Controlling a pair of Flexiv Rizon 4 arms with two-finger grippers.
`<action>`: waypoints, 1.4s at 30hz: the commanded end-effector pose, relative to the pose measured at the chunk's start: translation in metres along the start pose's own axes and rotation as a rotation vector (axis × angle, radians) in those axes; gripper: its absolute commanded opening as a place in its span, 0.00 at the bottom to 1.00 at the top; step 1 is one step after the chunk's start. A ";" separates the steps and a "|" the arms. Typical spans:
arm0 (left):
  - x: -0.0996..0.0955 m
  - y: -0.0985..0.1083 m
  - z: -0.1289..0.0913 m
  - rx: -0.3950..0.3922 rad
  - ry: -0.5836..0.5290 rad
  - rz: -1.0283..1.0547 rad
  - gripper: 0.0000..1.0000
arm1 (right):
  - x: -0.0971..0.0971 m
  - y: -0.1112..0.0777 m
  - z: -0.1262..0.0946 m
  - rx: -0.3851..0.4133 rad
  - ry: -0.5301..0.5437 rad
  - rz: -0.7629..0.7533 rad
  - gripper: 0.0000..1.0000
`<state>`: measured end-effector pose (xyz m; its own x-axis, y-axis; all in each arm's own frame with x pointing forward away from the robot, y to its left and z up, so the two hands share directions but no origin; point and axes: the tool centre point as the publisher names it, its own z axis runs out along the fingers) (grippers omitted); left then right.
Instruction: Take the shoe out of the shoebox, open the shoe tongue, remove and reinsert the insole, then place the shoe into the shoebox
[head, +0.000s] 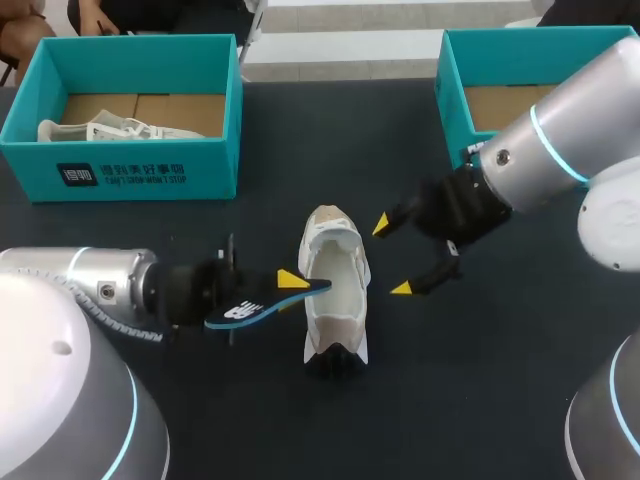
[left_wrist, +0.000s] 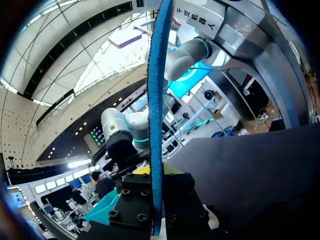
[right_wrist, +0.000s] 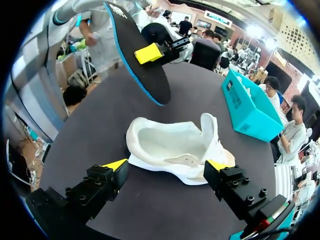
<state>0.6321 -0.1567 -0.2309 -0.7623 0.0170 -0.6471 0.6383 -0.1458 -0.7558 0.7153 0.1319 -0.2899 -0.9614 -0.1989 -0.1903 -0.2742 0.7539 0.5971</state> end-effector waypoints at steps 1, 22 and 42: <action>-0.004 0.004 0.004 -0.002 0.000 0.001 0.00 | -0.004 0.001 0.006 0.004 0.005 0.000 1.00; -0.005 -0.011 0.010 -0.004 0.017 0.046 0.00 | -0.006 -0.002 0.045 0.107 -0.161 0.108 1.00; 0.006 0.019 0.021 -0.014 0.006 0.087 0.00 | 0.005 -0.021 0.043 0.144 -0.163 0.147 1.00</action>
<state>0.6356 -0.1733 -0.2426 -0.7050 0.0152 -0.7091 0.7018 -0.1294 -0.7005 0.7197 0.1460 -0.3365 -0.9720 0.0113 -0.2346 -0.1125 0.8544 0.5073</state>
